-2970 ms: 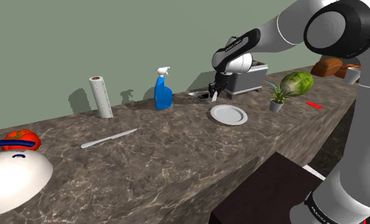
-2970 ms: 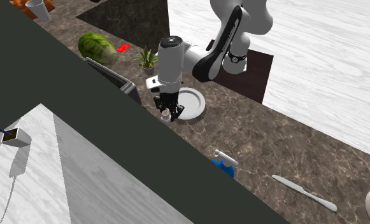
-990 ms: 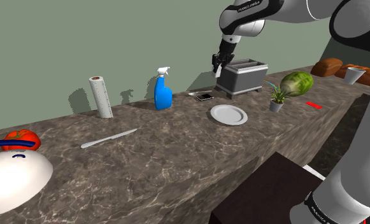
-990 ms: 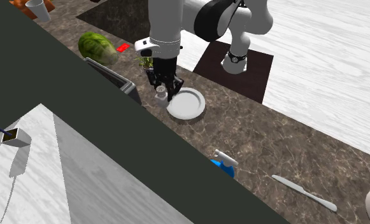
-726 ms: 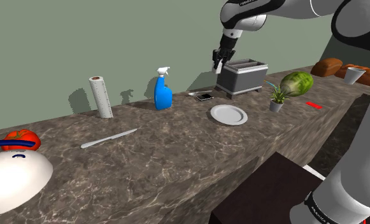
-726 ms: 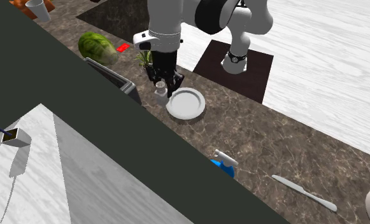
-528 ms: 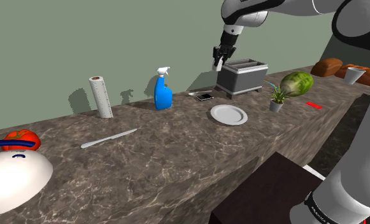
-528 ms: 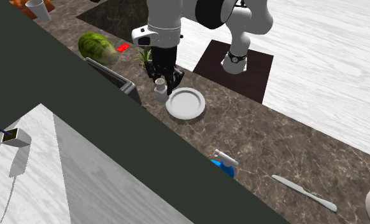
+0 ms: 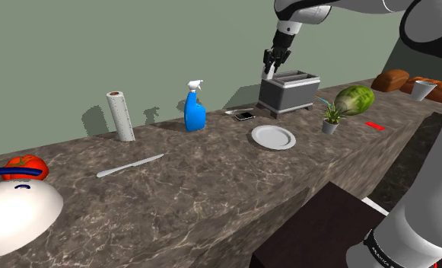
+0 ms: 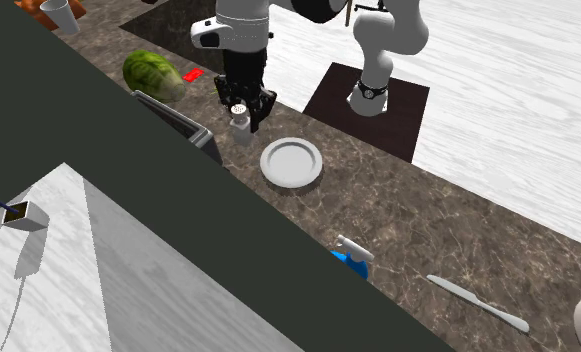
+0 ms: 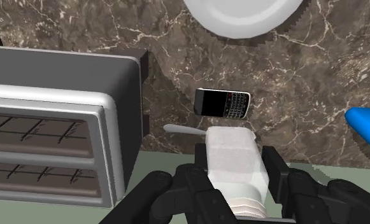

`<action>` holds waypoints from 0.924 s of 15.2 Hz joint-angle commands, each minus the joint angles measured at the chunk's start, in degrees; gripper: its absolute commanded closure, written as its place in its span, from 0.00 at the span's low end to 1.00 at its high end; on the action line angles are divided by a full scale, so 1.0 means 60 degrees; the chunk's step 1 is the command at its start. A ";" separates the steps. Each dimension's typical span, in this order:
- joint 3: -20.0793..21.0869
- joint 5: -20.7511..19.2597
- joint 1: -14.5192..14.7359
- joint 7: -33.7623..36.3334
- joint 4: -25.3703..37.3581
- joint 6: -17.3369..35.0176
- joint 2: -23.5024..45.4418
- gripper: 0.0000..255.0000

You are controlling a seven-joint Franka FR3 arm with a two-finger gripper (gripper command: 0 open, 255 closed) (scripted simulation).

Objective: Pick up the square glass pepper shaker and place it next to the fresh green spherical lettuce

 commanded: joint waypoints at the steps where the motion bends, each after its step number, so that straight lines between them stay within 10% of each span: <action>1: -0.0160 0.0094 -0.0258 -0.0460 -0.0155 -0.0018 -0.0125 1.00; 14: -0.1175 0.1053 -0.2110 -0.3417 0.0461 -0.0682 0.0345 1.00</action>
